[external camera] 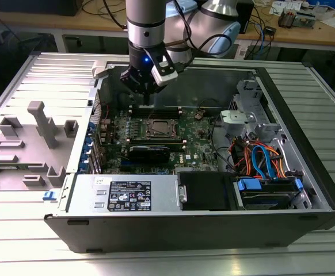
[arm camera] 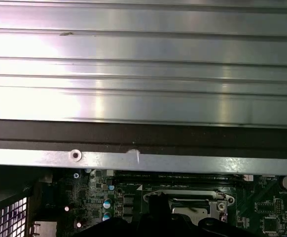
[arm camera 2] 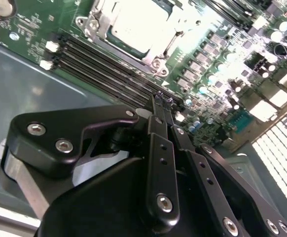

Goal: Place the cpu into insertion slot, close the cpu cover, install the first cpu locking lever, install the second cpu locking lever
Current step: 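Install the first cpu locking lever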

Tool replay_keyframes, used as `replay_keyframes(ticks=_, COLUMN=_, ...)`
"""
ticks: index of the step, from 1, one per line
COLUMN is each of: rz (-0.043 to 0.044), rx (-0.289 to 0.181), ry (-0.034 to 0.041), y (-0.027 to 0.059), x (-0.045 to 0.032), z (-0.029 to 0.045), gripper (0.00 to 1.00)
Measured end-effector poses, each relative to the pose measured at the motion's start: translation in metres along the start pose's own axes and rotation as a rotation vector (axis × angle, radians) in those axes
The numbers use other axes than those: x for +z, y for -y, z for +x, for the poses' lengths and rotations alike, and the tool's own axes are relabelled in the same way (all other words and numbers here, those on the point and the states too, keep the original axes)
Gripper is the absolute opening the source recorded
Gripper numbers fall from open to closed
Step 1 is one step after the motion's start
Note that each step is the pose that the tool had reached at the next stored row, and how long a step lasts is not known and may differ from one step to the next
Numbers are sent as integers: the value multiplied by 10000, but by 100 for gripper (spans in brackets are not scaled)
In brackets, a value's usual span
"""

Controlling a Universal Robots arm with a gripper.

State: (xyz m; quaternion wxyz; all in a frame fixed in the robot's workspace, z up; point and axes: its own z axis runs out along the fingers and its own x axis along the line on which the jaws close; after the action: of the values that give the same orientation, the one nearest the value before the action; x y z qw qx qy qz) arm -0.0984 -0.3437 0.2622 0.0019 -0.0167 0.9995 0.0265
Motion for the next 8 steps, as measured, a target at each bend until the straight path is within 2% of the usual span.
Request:
replay_keyframes(ticks=2, rz=0, rx=-1, ry=0, y=1, x=1, z=-35, gripper=11)
replay_keyframes(ticks=8, rz=0, rx=-1, ry=0, y=2, x=1, z=-42, gripper=11)
